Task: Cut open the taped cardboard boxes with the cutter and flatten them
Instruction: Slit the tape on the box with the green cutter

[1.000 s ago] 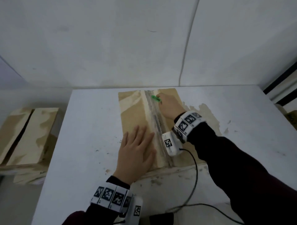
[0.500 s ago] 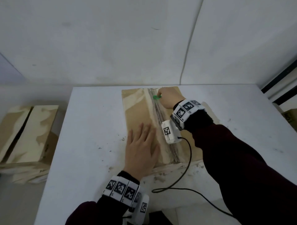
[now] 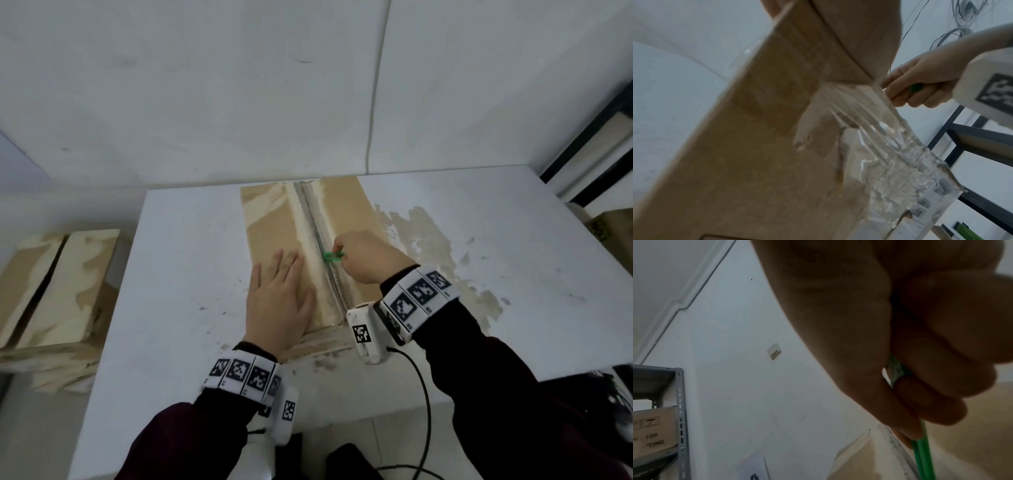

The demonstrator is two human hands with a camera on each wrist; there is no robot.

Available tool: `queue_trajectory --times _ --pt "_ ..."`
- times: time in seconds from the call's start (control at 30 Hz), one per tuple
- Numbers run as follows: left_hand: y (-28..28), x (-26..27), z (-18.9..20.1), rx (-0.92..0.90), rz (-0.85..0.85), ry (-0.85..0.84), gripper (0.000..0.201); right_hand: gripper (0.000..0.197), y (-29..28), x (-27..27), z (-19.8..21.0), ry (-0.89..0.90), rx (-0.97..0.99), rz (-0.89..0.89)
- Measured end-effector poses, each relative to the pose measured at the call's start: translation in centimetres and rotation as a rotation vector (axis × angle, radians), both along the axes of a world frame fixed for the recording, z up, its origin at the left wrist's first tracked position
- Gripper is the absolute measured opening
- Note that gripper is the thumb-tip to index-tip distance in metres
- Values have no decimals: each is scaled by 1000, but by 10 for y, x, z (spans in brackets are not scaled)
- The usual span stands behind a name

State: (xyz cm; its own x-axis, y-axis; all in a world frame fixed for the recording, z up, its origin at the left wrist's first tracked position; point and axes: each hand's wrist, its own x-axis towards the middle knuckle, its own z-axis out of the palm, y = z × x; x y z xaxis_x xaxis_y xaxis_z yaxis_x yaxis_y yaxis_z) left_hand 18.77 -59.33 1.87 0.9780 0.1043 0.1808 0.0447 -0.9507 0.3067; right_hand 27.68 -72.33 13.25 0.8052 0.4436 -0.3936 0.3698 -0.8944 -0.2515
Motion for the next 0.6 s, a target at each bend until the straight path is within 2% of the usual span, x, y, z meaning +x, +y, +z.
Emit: queue_trajectory --times 0.27,0.4,0.6 --pt "-1 2 0 19 24 68 75 30 -27 -44 -8 65 -40 40" --pt "-1 0 0 19 23 62 74 33 -47 -70 -11 151 84 -29" --pt "0 -1 3 3 -5 73 72 29 -80 -106 -22 69 311 -141"
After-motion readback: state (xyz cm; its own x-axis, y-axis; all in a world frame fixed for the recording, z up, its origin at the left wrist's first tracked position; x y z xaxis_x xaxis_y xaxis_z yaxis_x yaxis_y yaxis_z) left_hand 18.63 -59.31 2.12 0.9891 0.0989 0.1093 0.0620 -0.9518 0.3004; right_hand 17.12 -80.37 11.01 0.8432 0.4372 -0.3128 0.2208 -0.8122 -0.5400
